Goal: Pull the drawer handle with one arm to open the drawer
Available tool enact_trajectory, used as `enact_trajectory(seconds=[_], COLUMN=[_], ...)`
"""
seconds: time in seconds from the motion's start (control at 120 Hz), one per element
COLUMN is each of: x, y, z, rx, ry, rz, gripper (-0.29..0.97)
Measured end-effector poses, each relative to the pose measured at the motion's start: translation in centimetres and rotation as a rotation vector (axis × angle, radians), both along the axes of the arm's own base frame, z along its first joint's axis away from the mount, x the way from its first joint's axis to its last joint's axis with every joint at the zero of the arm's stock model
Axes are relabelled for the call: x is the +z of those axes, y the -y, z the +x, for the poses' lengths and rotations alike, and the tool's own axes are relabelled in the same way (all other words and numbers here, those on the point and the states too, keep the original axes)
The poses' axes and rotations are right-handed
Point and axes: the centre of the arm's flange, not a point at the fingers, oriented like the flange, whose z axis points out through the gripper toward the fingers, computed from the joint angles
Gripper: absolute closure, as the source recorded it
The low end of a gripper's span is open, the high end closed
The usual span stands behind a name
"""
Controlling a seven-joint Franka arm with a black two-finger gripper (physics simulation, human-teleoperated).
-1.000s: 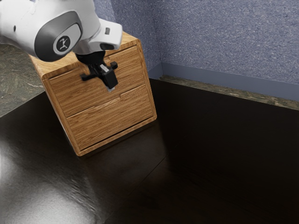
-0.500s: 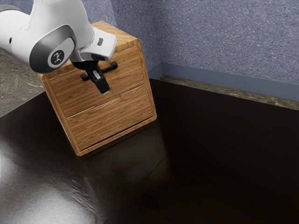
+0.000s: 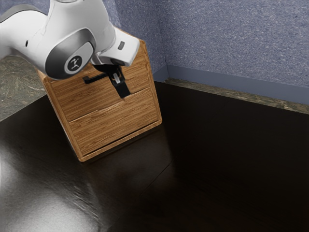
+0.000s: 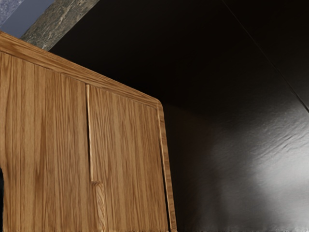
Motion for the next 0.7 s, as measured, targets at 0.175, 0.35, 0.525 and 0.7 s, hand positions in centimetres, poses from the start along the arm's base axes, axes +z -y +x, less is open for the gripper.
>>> enact_trajectory(seconds=[0.175,0.35,0.525,0.7], x=[0.0,-0.2,0.1,0.0], y=[-1.9,-3.2,-3.6,-3.5], z=[-0.1,0.0,0.9,1.3], rx=[0.022,0.036,0.041,0.035], ry=[-0.002,-0.007,0.000,-0.003], rz=[0.006,0.011,0.022,0.027], gripper=[0.00,0.00,0.00,0.00])
